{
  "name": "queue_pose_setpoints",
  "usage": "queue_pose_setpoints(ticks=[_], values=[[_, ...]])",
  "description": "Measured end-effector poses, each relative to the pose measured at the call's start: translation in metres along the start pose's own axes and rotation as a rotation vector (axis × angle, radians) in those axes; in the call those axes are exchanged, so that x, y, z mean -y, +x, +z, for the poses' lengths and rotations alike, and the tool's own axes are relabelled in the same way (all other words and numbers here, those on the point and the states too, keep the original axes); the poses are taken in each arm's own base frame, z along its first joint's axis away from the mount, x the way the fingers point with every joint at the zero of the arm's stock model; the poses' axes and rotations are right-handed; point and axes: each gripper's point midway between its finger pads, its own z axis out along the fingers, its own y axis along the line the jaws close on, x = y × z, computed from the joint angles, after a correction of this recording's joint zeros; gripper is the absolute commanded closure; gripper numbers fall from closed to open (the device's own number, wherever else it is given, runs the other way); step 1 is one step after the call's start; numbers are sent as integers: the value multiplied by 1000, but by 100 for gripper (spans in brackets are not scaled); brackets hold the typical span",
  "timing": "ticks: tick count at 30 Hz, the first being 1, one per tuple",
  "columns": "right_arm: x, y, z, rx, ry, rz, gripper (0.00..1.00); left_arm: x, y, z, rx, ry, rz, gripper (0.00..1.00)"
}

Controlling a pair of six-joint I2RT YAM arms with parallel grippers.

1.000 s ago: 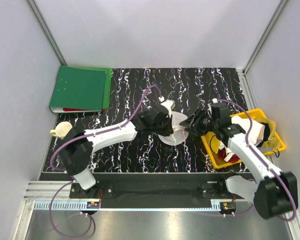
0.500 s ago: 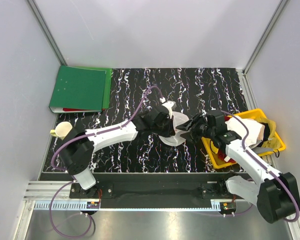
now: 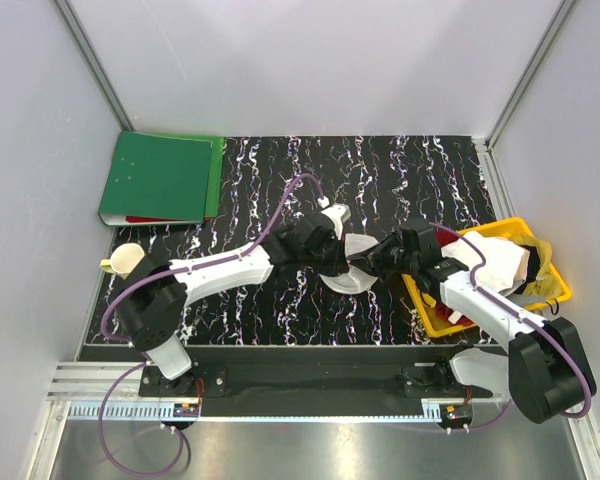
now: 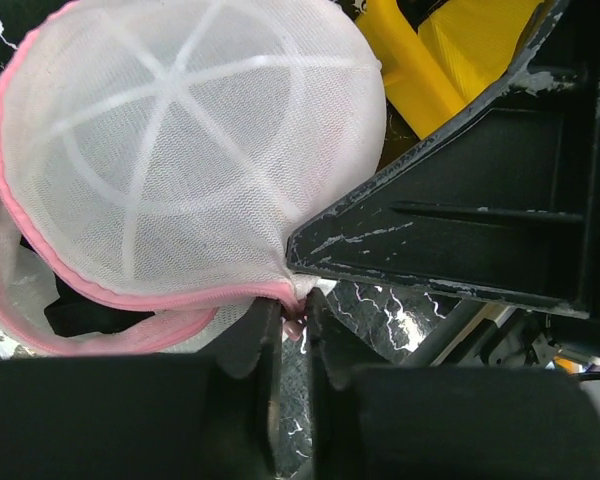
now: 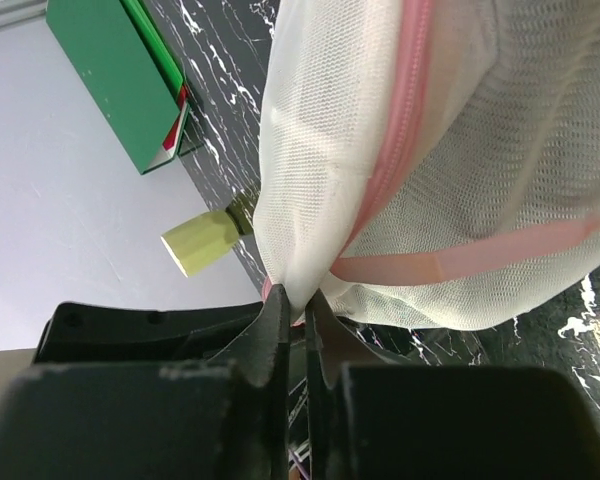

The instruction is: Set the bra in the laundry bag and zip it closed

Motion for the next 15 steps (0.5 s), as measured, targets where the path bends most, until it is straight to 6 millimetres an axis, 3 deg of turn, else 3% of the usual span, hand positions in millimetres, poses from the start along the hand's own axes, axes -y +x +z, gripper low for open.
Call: queue_pose_setpoints(ticks=[3, 7, 9, 15], values=[[-1, 0, 0, 2, -6, 4, 100, 0, 0, -1, 4, 2, 2, 70], [-3, -1, 1, 11, -9, 11, 100, -1, 1, -3, 5, 2, 3, 66], [-3, -2, 1, 13, -9, 15, 100, -1, 1, -4, 6, 2, 3, 66], [-4, -2, 1, 15, -11, 19, 100, -1, -1, -9, 18, -3, 3, 78]])
